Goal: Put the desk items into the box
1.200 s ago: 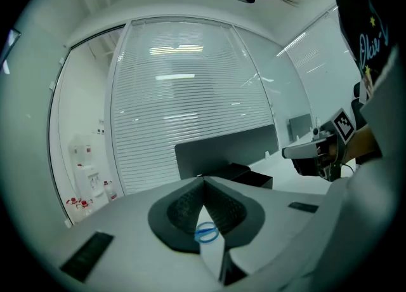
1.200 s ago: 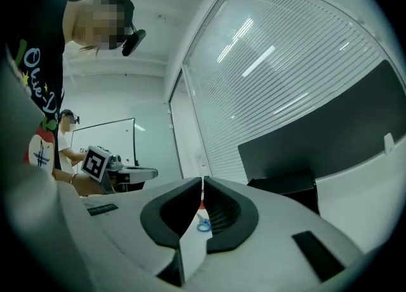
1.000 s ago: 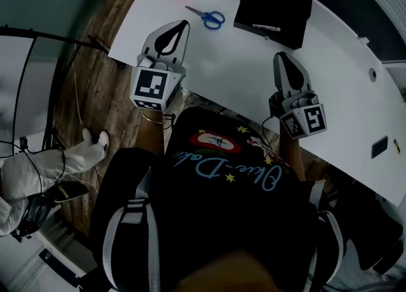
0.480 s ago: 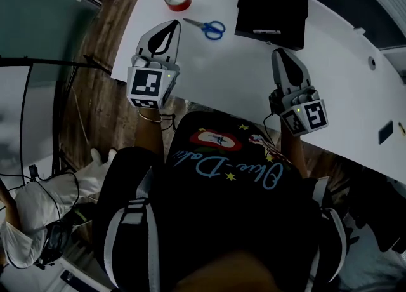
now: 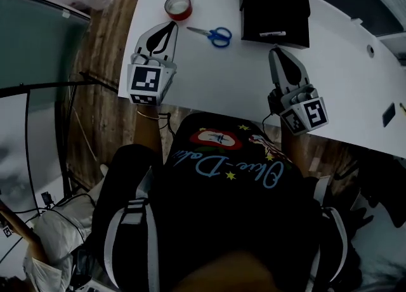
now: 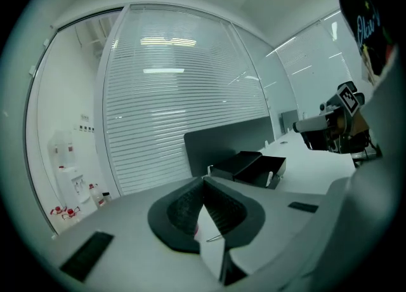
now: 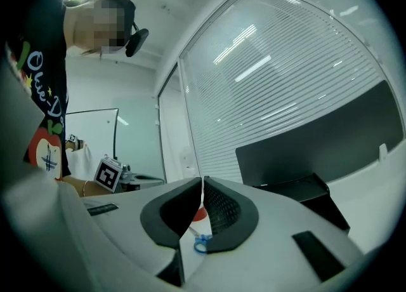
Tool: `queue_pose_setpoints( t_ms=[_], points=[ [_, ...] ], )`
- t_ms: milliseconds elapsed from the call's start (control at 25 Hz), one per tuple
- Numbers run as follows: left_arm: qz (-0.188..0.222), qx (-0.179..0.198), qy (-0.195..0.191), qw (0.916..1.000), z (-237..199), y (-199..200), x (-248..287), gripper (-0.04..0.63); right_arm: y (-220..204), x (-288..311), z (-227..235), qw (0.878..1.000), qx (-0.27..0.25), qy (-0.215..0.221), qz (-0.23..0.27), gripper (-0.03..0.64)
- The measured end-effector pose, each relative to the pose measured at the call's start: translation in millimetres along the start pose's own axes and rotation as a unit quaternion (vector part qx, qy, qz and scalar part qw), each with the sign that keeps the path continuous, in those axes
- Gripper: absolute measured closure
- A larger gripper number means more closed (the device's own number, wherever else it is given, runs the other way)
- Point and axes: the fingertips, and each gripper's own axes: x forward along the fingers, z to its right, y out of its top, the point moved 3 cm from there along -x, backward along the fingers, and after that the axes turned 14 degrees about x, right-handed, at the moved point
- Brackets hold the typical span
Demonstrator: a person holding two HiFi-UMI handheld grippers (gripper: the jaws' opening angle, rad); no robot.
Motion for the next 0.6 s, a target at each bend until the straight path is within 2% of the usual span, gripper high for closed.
queue_pose_setpoints(
  t_ms=[600],
  points=[
    [0.002,0.012,-0.074,0.9971,-28.9,-41.1,27.3,0.558,-14.8,37.4,-29.4,0.999,-0.017,-0.042,0.002,0.592]
  ],
)
